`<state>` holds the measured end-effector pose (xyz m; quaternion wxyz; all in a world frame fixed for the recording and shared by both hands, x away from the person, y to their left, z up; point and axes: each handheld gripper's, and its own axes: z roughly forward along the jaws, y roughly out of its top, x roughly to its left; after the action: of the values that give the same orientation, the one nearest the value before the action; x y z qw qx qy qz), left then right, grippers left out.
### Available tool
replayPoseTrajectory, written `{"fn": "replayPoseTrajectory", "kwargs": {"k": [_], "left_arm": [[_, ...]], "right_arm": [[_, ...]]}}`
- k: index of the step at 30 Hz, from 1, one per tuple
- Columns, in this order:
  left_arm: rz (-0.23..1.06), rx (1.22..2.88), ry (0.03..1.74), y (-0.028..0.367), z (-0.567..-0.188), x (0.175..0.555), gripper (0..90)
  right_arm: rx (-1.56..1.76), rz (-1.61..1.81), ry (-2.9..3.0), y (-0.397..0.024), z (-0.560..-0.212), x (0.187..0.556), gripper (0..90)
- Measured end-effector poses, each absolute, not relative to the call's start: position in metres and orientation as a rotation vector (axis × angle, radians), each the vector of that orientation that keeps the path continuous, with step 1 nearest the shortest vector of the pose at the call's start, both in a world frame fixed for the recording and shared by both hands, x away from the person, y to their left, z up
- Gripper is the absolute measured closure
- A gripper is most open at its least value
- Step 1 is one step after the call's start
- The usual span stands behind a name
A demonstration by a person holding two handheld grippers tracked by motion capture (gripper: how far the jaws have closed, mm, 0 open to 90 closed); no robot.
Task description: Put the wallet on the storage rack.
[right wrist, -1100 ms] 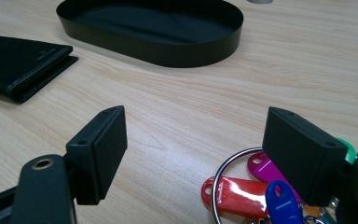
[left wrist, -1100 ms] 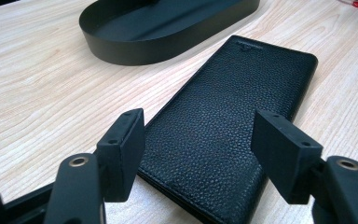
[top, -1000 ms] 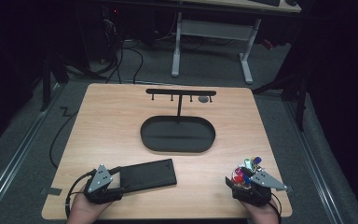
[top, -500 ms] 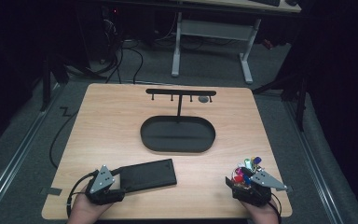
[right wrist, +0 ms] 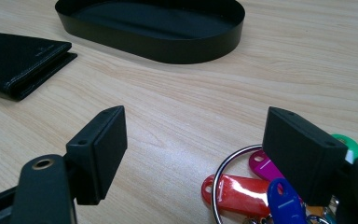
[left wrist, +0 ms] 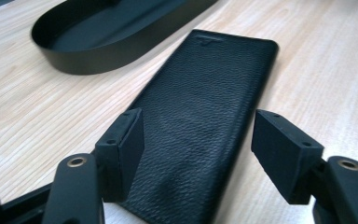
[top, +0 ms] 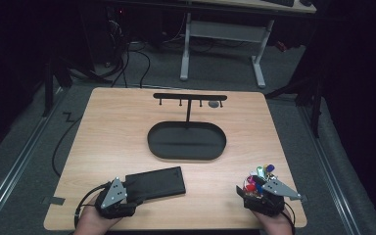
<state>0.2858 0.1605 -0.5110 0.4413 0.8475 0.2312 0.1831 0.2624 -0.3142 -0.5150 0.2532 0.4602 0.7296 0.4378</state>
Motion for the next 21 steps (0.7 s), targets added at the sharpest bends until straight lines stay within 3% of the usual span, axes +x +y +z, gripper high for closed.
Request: {"fn": "replayPoseTrajectory", "kwargs": {"k": [21], "left_arm": [[0.539, 2.263, 0.474, 0.146, -0.526, 0.285, 41.5]], "right_arm": [[1.259, 1.197, 1.987, -0.314, -0.516, 0.263, 22.3]]}}
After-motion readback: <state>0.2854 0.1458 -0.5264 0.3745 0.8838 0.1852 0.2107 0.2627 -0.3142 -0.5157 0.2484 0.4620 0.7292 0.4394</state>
